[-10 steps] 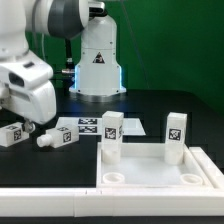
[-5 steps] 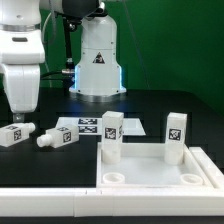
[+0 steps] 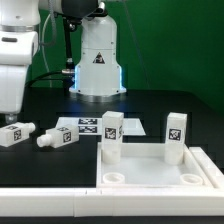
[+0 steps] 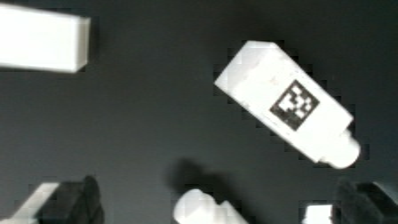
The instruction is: Assemble square table
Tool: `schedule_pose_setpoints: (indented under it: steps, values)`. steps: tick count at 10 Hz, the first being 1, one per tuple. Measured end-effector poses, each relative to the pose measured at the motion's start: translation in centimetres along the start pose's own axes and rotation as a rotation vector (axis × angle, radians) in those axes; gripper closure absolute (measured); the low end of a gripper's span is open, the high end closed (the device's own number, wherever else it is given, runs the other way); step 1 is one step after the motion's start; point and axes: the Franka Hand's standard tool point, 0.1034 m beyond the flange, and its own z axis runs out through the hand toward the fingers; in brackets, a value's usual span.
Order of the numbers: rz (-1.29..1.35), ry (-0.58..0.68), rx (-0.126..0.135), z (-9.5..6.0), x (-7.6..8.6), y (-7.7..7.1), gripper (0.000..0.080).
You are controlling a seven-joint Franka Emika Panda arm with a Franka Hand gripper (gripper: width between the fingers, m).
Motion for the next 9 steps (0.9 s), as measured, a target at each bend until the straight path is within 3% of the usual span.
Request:
schedule_pose_setpoints:
  steps: [1,2,3,4,5,7,9]
  values:
    - [0.149,0.010,-0.015,0.3,0.0,0.5,0.0151]
    - [0.328,0.027,-0.049,0.1,0.0,1.0,0.0151]
    - [0.574,0.049,-0.007,0.2,0.5,0.7,0.0151]
    - [0.666,0.048,0.026,-0.2,0.5,1.3,0.0151]
    - [0.674,0.050,0.006,0.0,0.5,1.6,0.0151]
    - [0.824,0.063,0.017,0.2,0.9,1.5,0.0151]
    - [1.167,0.059,0.037,0.3,1.2,1.3,0.0151]
